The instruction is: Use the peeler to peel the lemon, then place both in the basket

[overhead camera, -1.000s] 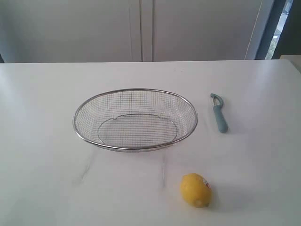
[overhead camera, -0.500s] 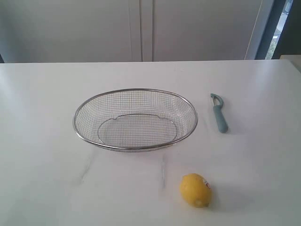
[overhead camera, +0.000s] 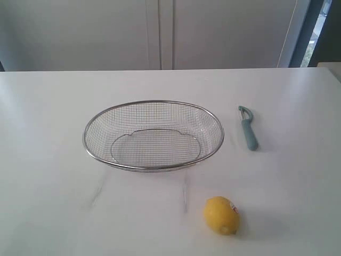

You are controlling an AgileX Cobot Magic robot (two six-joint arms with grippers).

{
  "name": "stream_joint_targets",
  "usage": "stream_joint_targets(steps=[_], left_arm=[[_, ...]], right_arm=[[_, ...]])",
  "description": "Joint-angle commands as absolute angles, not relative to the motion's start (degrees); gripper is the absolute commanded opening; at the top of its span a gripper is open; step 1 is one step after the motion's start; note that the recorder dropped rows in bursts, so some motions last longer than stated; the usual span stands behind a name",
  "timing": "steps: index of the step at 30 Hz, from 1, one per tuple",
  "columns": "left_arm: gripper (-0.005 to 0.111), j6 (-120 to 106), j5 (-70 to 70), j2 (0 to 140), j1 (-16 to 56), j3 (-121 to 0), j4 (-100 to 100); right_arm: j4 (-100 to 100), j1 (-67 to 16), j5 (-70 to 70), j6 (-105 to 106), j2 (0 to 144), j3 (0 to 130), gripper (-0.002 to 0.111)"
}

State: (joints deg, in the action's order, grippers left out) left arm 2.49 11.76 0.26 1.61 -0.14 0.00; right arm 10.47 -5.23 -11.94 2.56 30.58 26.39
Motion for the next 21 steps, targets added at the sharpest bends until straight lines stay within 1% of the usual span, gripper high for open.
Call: stream_joint_targets(steps=[1,8,11,19,21], left_arm=[[0.000,2.6,11.8,0.0,2.1,0.0,0.0],[0.000,2.6,11.8,0.0,2.1,0.0,0.0],[0.000,2.6,11.8,0.0,2.1,0.0,0.0],[0.000,2.6,11.8,0.0,2.1,0.0,0.0],[0.000,2.6,11.8,0.0,2.1,0.0,0.0]], right_arm=[[10.3,-5.4,-10.1,6.7,34.9,29.9,0.000],[10.3,-5.4,-9.9,9.3,41.7,35.1,0.000],[10.3,-5.4,-7.4,9.3,44.9,37.6,0.000],[10.3,-5.4,8.8,9.3,55.1,47.1,0.000],[10.3,-5.4,15.2,9.3,58.2,50.6,0.000]])
